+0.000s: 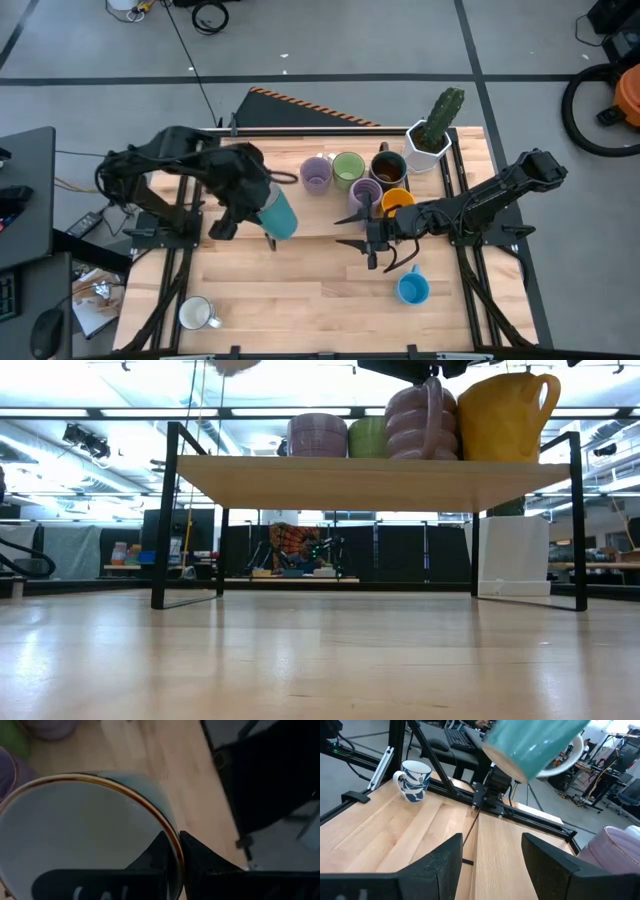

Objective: Place coffee mugs
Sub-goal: Put the white-blue mug on the shelf

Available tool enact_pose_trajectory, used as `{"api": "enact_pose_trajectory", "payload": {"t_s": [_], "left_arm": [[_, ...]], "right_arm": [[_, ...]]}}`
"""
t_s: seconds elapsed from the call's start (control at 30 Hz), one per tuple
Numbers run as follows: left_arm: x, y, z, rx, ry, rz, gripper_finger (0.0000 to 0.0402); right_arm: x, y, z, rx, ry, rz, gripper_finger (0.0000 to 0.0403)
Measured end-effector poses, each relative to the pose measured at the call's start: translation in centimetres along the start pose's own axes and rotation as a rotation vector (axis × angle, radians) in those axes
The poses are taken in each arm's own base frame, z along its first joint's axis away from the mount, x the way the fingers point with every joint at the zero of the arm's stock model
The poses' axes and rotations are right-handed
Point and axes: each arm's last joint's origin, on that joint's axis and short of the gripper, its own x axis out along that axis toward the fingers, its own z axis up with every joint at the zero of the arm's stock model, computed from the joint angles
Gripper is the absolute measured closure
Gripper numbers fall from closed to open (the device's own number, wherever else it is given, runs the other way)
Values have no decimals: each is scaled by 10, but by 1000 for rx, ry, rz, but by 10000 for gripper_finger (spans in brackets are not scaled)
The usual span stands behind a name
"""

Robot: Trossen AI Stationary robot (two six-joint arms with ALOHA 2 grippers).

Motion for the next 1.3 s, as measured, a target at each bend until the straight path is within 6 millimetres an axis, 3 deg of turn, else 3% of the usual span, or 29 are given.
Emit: {"api": "enact_pose_trajectory", "payload": {"t_s": [0.23, 0.6, 0.97, 1.3], "left_arm": [[13, 6, 4, 70, 46, 35, 371], [59, 23, -5, 225, 184, 137, 371], [69, 50, -16, 213, 240, 165, 367], [70, 56, -18, 205, 251, 178, 367]], "right_arm": [[-1, 2, -1, -2, 11, 8, 193], [-2, 7, 1, -6, 15, 1, 193], [-2, 7, 1, -2, 0, 5, 193], [-2, 6, 3, -4, -18, 2, 193]]}}
